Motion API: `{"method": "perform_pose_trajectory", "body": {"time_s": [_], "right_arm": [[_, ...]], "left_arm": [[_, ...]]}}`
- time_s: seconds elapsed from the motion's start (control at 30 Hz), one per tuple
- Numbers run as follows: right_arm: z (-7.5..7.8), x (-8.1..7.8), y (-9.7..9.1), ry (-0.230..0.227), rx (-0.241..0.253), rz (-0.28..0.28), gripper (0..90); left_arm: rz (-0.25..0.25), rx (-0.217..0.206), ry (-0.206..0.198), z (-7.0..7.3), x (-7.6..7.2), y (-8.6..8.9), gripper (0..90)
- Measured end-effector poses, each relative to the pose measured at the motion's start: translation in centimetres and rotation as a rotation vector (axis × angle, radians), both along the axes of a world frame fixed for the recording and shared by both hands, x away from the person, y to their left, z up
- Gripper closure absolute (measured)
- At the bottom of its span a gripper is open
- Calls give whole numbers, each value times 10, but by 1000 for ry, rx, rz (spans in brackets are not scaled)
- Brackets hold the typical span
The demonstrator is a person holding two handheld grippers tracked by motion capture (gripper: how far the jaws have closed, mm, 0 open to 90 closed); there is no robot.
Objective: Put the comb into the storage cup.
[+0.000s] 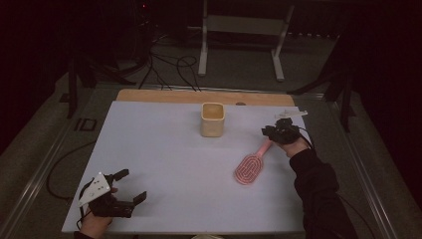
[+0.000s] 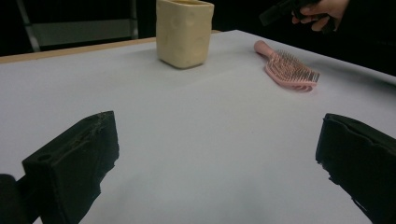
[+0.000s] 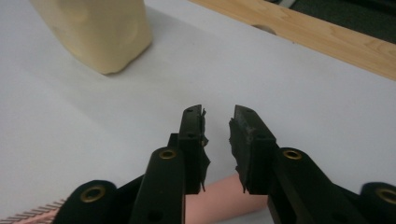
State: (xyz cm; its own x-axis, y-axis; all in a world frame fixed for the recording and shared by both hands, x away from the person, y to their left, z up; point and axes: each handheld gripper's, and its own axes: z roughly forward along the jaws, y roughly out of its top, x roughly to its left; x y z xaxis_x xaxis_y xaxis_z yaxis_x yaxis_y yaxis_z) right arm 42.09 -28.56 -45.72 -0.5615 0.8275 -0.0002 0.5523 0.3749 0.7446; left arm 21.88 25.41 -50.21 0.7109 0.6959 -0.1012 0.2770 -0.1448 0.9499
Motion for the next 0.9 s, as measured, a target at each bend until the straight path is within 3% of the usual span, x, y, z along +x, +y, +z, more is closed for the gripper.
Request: {"method": "perform_pose_trajectory", "body": {"time_s": [0.37, 0.73, 0.9], "right_arm": [[-11, 13, 3, 46, -54, -37, 896], [-22, 29, 7, 108, -137, -70, 900], [-26, 34, 9, 132, -170, -60, 900]], "left_arm": [[-3, 0, 3, 0, 1, 0, 1], [-5, 1, 1, -1, 1, 0, 1], [-6, -1, 2, -1, 1, 0, 1]]}}
